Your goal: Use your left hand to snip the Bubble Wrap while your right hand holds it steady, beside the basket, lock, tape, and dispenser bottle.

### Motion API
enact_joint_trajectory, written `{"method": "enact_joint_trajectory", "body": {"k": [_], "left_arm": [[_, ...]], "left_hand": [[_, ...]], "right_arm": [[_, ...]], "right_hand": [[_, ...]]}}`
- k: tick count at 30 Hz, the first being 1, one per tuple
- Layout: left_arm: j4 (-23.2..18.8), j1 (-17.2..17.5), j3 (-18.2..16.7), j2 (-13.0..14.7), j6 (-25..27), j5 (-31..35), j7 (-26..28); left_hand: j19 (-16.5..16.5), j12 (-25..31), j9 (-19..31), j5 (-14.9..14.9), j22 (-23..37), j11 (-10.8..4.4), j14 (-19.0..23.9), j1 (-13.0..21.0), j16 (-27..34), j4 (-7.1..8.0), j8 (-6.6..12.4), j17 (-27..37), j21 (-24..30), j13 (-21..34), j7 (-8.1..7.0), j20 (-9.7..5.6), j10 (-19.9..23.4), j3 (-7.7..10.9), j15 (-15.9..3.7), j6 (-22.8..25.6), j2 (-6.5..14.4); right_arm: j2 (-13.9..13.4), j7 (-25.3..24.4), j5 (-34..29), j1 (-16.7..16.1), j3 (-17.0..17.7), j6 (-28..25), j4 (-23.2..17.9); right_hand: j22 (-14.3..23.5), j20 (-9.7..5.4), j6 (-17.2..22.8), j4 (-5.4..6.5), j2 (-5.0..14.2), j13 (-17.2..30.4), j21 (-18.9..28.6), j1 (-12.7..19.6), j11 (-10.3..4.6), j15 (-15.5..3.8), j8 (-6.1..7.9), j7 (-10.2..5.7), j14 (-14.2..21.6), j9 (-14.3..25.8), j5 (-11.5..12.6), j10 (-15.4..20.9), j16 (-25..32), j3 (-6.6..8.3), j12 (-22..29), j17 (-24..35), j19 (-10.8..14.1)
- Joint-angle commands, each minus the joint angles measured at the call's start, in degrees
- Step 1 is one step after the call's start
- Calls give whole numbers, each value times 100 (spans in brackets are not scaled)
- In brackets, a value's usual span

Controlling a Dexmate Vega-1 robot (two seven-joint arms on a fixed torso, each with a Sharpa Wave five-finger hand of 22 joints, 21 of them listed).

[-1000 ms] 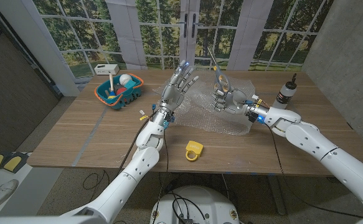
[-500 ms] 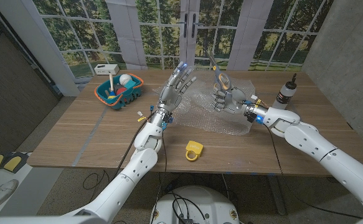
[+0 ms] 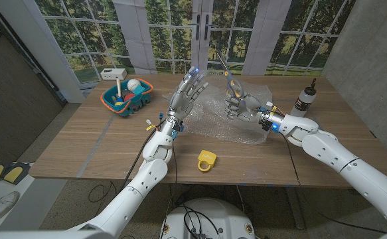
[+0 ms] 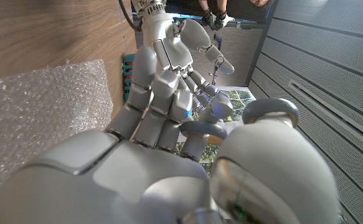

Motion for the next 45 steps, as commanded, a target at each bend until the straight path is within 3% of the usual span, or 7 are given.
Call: {"method": "enact_joint_trajectory", "body": {"k": [1,11,14,18,21,27,45], "left_arm": [[-10,-48,18,77,-71,165,104],[-68,-84,67,233,-275,759,476],[-75,-155,92,334,-449,1062,541],[-62,-270,145,444,-559,1310,571],[-102,-327,181,518,-674,1673,771],[-274,-368,221,731,-822,2400,1222],[-161,-425,417,755,-743,2099,1223]], "left_hand": [[45,52,9,20,32,32,83,-3,47,-10,68,13,-22,-2,12,13,46,26,-456,131,39],[61,62,-2,19,34,39,97,-60,51,0,142,14,-47,-47,88,7,87,69,-452,422,124],[90,88,-31,-22,36,-6,120,-670,81,315,277,46,-105,-131,175,-61,164,-69,-516,1077,209],[124,507,-112,40,30,-74,403,-1600,192,839,167,48,-234,-197,281,-130,1336,-220,-642,1435,327],[244,518,-126,51,19,-32,676,-1758,273,919,147,18,-243,-266,338,-310,1524,-228,-681,1527,312],[347,477,-135,49,3,79,801,-1855,255,937,100,-45,-268,-353,463,-451,1599,-243,-700,1545,238],[400,200,-142,37,-6,275,953,-2026,178,947,-136,-117,-396,-540,560,-372,1253,-263,-563,1151,143]], "right_arm": [[48,-12,275,-51,36,-204,26],[80,7,442,-151,81,-296,-10],[42,7,369,-154,64,-288,-35],[13,-7,362,-167,60,-323,-80],[4,49,327,-130,15,-350,-83],[-2,54,290,-102,-48,-408,-134],[-147,392,-55,79,-255,-304,-228]], "right_hand": [[-15,-404,173,78,-2,8,-12,-56,-505,-383,1338,226,-28,-12,18,479,21,-97,18,1,49],[-62,-447,7,150,106,-11,-23,-43,-507,-397,1308,323,-144,-35,45,328,-239,-139,-13,-194,34],[-70,-452,6,161,119,-11,-24,-37,-513,-398,1312,319,-121,-35,49,320,-262,-150,-12,-198,33],[-69,-461,-2,166,160,-10,-17,6,-520,-399,1316,314,-130,-34,57,311,-326,-148,-9,-228,29],[-77,-470,-19,169,173,-10,-19,29,-521,-400,1314,315,-132,-34,61,306,-368,-152,-8,-249,25],[-89,-479,-17,176,201,-10,-17,77,-522,-400,1316,291,-83,-35,66,293,-393,-165,-8,-220,26],[-143,-504,-63,225,286,-12,-24,178,-529,-401,1311,294,-24,-36,64,269,-580,-221,-8,-234,23]]}}
